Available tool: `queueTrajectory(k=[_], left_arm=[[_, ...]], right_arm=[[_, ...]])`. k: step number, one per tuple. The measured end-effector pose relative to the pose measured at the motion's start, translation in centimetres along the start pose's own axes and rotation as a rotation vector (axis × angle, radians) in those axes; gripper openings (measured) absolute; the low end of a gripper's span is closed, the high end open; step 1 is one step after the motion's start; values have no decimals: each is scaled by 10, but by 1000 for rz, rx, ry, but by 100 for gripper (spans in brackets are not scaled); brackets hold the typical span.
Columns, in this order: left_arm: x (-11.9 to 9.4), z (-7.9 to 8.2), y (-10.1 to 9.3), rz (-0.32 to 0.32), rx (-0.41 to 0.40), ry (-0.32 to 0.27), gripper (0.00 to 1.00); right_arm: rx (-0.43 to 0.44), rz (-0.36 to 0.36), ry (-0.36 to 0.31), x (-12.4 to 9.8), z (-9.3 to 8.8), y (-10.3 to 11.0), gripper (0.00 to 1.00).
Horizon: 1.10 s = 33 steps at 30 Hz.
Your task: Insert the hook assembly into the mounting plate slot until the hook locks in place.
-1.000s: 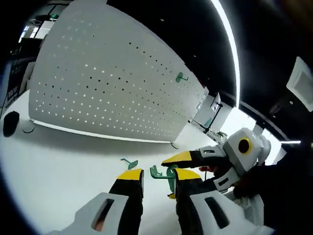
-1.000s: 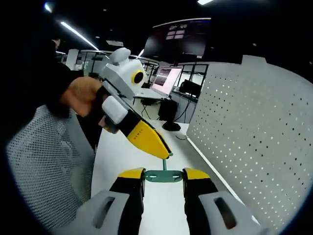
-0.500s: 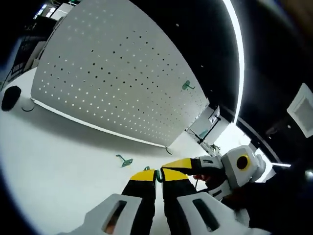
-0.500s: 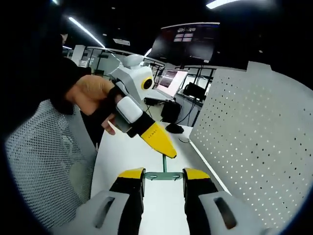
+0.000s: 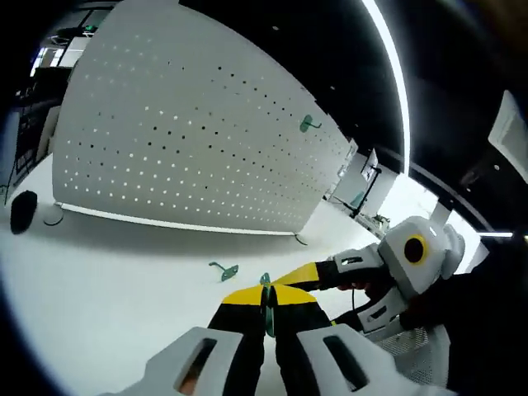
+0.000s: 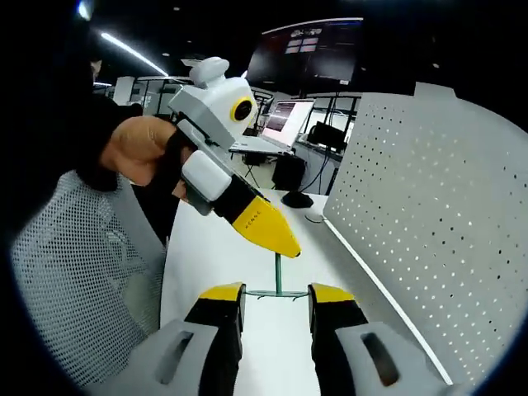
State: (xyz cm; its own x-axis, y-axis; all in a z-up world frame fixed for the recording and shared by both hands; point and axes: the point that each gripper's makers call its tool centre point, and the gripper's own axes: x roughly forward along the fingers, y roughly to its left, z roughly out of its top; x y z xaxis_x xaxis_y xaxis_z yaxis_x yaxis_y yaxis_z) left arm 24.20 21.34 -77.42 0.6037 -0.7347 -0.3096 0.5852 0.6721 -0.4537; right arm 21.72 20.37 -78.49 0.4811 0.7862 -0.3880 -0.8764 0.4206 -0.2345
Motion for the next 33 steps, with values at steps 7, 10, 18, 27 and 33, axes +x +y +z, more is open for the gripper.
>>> queueTrajectory(k=[7,10,18,27,33], left_arm=[[1,0,0,23,49,13,2],[2,-2,-1,17,53,16,2],[3,-2,-3,6,45,20,2],[5,0,-14,-43,50,6,3],[3,5,-9,-31,54,-22,11]], right_arm=[[44,-3,17,4,2,2,16],[23,-1,33,9,2,6,13],[-55,-48,63,17,1,1,1],[-104,-53,51,13,0,-3,1],[-73,-123,77,-2,-12,-29,1]])
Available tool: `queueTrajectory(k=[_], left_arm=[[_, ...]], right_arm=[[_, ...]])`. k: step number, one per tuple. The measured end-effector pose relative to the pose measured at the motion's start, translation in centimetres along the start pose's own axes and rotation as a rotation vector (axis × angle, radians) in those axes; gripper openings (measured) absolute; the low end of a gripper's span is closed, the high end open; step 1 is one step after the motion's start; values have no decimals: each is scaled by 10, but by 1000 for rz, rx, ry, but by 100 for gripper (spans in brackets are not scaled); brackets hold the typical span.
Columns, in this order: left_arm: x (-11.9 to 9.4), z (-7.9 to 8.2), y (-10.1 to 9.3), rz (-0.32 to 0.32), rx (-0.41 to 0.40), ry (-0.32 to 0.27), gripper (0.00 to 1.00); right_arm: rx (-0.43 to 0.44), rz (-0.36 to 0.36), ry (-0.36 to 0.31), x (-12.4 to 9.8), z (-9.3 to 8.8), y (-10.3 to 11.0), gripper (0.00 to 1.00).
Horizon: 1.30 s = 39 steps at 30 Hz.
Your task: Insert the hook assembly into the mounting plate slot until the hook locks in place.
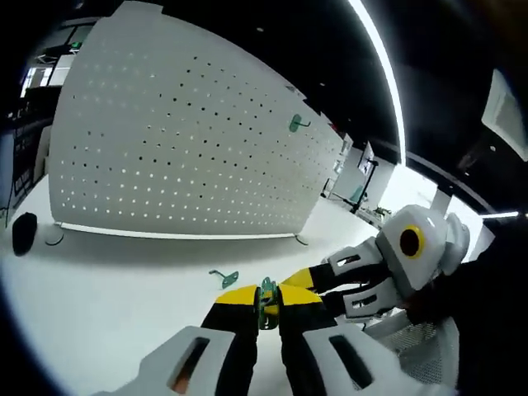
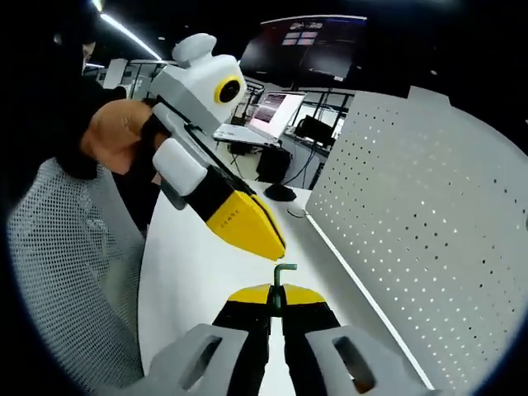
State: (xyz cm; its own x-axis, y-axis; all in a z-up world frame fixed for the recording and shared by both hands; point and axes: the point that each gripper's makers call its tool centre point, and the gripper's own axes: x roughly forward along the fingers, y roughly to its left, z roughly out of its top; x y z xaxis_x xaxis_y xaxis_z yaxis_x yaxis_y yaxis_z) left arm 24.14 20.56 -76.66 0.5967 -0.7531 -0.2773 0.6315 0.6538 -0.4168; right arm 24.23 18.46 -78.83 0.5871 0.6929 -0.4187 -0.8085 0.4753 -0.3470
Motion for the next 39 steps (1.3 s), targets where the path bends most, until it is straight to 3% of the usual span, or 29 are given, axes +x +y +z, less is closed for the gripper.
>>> queueTrajectory(k=[3,8,11,18,31,39], left_arm=[[2,-5,2,3,-7,20,13],[6,-13,-2,-18,-12,59,17],[6,-10,-4,-36,-49,42,18],[5,-12,-5,-60,-114,43,13],[8,-23,-5,-97,-262,76,17],[8,-25,-14,-154,-344,85,9]], right_arm=[[38,-23,-47,-8,5,-11,1],[30,-2,-91,-15,8,-12,1],[22,34,-129,-17,15,-7,1],[17,69,-147,-16,20,3,1],[29,101,-178,-19,26,8,1],[32,124,-194,-22,29,11,1]])
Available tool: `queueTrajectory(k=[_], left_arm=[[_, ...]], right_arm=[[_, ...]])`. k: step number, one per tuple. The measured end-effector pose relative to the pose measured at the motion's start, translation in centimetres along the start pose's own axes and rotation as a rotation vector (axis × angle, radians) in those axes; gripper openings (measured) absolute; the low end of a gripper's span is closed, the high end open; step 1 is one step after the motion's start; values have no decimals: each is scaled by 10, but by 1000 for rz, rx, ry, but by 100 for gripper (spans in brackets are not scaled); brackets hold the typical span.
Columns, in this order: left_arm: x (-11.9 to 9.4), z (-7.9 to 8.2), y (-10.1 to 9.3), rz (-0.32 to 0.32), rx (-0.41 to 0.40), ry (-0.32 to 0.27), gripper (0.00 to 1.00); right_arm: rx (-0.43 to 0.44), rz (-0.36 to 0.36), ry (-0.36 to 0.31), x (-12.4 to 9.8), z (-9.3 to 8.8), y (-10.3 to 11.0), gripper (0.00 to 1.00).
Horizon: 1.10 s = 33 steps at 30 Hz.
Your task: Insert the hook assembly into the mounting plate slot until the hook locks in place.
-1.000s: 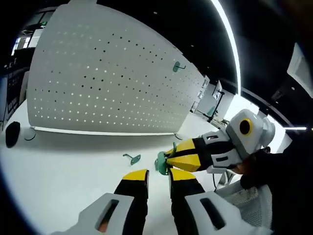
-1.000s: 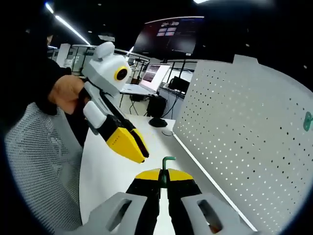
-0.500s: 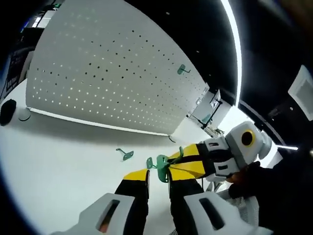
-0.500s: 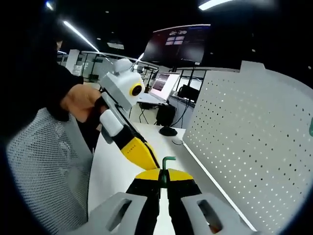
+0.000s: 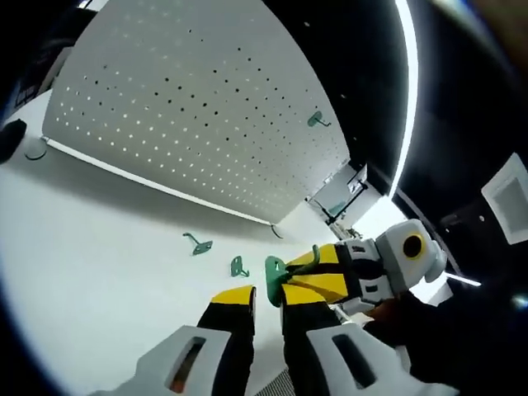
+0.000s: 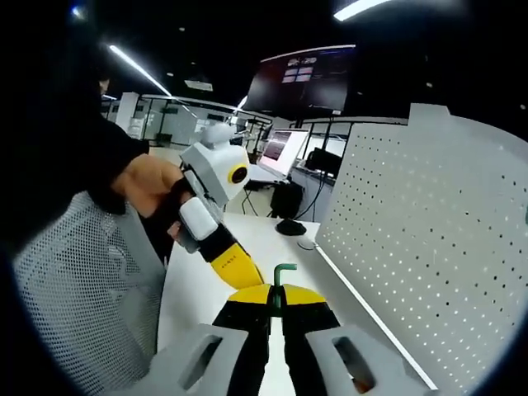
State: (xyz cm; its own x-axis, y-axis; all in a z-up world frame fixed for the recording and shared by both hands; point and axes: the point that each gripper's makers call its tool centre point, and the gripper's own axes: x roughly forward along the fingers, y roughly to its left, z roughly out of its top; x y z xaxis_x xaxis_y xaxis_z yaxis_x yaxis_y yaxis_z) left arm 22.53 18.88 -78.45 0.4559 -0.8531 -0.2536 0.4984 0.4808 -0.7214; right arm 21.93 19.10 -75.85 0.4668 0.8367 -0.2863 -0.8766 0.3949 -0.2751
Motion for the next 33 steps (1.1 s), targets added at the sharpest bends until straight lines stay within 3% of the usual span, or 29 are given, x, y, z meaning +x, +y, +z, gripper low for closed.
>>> queueTrajectory(k=[6,13,17,23,31,33], left_arm=[[-2,1,-1,-10,-26,-9,5],[0,-1,-3,-15,6,4,2],[-1,2,0,-26,-81,-24,5],[4,-4,-6,-55,-110,1,14],[-1,5,-18,-179,-243,-51,5],[-1,4,-17,-176,-248,-46,4]], right_arm=[[-1,4,3,0,0,1,1],[-24,-1,12,0,-1,0,1],[-36,-8,5,-1,1,-1,1],[-25,-15,-13,-2,4,-4,1],[41,-5,-77,-5,15,-5,1],[43,-3,-80,-5,16,-4,1]])
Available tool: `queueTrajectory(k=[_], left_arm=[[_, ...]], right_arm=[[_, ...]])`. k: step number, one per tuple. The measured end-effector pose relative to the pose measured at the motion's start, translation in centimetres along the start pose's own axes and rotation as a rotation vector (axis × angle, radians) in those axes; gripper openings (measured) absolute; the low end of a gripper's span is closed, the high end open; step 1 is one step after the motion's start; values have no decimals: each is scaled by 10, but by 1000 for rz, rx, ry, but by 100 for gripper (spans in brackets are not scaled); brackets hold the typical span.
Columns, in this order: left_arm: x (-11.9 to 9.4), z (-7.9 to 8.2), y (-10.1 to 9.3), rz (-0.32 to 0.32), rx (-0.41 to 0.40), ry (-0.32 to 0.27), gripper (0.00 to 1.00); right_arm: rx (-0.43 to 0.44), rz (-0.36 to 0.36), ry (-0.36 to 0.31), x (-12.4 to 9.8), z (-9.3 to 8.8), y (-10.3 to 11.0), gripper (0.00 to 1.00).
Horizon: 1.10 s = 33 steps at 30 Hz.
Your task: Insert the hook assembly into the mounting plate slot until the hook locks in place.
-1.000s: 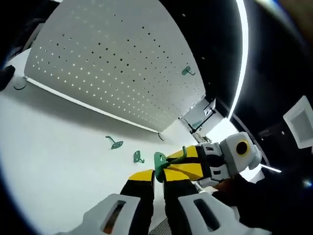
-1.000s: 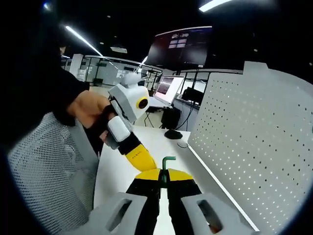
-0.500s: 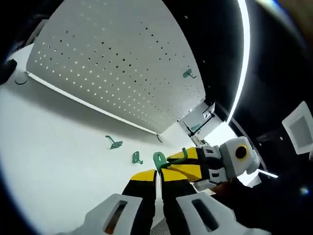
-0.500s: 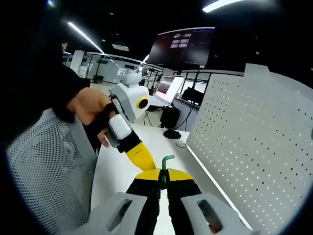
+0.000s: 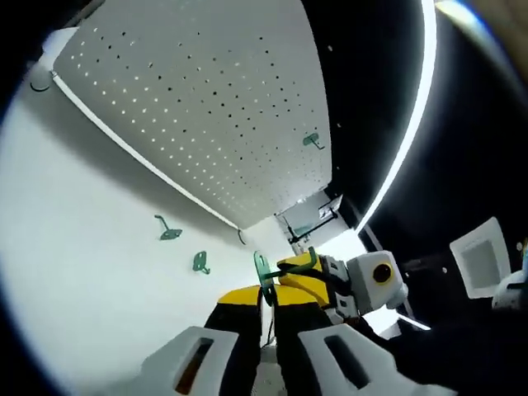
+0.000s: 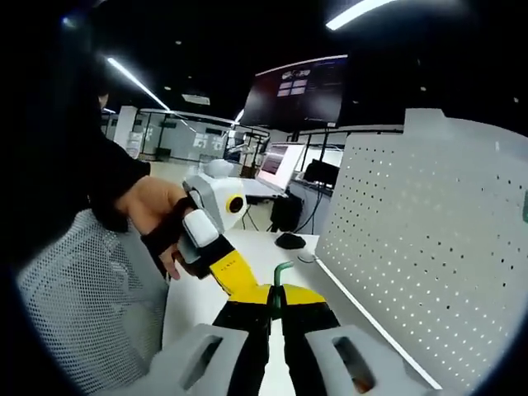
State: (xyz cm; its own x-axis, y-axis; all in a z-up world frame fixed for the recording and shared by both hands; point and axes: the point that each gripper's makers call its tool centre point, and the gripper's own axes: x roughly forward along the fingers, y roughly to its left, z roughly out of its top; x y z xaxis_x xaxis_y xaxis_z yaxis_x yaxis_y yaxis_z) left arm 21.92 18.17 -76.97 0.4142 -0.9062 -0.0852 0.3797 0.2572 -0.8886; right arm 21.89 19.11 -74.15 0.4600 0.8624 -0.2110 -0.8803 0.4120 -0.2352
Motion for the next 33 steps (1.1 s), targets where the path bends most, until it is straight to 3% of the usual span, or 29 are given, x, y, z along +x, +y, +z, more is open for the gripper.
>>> queueTrajectory(k=[6,9,13,16,25,28,33], left_arm=[[-3,4,4,50,70,-8,2],[-6,10,10,116,162,-23,1],[-5,8,8,136,207,-14,1],[-8,14,12,186,305,-22,1],[-10,22,15,228,362,-47,1],[-11,25,15,239,376,-55,1],[-12,27,15,266,428,-59,1]], right_arm=[[15,-4,21,1,-5,1,1],[28,-7,65,3,-14,1,2],[11,-14,70,3,-15,1,2],[19,-15,76,2,-17,0,3],[173,-13,90,5,-21,1,11],[218,-25,66,3,-17,-2,12],[377,-38,-1,0,-8,-9,11]])
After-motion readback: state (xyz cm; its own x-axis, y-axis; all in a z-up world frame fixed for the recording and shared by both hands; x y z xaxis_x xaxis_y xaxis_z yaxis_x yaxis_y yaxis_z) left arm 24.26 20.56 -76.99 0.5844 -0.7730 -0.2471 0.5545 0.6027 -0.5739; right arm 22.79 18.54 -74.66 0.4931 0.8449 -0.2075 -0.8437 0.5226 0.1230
